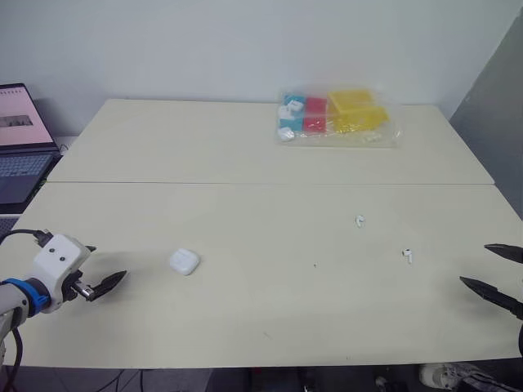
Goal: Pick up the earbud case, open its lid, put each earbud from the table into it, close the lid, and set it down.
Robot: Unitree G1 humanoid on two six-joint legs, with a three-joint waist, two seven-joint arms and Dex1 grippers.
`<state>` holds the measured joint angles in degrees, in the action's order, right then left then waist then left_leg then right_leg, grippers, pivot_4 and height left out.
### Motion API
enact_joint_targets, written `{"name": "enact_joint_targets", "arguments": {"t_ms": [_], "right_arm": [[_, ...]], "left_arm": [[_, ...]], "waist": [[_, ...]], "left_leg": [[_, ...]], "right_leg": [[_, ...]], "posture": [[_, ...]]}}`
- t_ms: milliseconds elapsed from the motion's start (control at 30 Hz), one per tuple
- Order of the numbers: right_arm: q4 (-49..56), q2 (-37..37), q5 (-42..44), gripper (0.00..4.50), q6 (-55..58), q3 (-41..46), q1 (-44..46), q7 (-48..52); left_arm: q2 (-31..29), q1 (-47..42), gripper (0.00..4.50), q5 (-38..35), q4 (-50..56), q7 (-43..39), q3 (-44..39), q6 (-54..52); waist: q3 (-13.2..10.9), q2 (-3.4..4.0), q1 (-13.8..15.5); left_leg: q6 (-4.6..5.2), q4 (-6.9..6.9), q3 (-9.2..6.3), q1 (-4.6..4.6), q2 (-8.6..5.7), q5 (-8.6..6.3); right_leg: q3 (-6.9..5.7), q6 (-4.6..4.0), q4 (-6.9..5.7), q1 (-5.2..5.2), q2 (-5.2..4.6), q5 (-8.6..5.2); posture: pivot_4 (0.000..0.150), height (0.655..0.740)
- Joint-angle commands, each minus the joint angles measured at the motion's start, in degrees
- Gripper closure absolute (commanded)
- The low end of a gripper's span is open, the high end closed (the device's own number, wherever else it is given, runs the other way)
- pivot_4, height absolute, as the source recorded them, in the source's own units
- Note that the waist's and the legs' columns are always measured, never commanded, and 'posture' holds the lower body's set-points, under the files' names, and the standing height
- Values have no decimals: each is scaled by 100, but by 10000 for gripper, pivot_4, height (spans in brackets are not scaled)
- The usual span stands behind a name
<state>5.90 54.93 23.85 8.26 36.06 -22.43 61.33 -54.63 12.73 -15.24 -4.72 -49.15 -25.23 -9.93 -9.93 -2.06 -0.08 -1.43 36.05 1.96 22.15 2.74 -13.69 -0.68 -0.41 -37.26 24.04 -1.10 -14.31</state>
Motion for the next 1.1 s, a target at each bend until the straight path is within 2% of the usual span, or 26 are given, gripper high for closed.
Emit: {"name": "enact_joint_targets", "arguments": {"t_ms": [33, 333, 400, 600, 933, 1067, 1100], "right_arm": [[28, -30, -7, 441, -69, 121, 75, 34], [150, -131, -39, 441, -48, 16, 165, -7], [159, -120, -39, 441, -41, 11, 192, -3], [159, -88, -23, 441, 51, 19, 360, -9], [129, -87, -108, 441, 18, 2, 377, 25], [111, -85, -127, 441, 3, -43, 447, 30], [115, -28, -300, 441, -285, -158, 410, 141]], "left_arm": [[8, -33, 0, -150, 150, -63, -280, -58], [54, -222, 0, -375, 77, -418, -320, 139], [62, -303, 0, -517, 53, -447, -362, -123], [56, -177, 0, -425, 30, -779, -293, 293], [66, -124, 0, -615, 66, -891, -425, 20], [63, 63, 0, -837, 362, -949, -623, -396], [64, 129, 0, -955, 520, -979, -659, -587]], "waist": [[0, 0, 0], [0, 0, 1], [1, -1, 1], [1, -1, -6], [1, 0, -2], [1, -1, -9], [1, -1, -8]], "left_leg": [[0, 0, 0, 0, 0, 0], [0, 1, 2, -1, -1, 0], [0, 3, 2, -1, -2, 0], [0, 2, 9, -5, -1, 0], [1, 4, 7, -5, -2, 1], [1, 4, 8, -5, -1, 1], [1, 4, 7, -5, -1, 1]], "right_leg": [[0, 0, 0, 0, 0, 0], [0, 10, -2, -2, 1, 6], [-1, 19, -2, -3, 1, 11], [4, 27, -4, -4, 3, 16], [3, 34, -5, -6, 4, 21], [3, 36, -5, -5, 5, 22], [3, 37, -6, -6, 5, 22]], "posture": [[1500, 7359], [1500, 7359], [1500, 7359], [1500, 7359], [1500, 7359], [1500, 7359], [1500, 7359]]}}
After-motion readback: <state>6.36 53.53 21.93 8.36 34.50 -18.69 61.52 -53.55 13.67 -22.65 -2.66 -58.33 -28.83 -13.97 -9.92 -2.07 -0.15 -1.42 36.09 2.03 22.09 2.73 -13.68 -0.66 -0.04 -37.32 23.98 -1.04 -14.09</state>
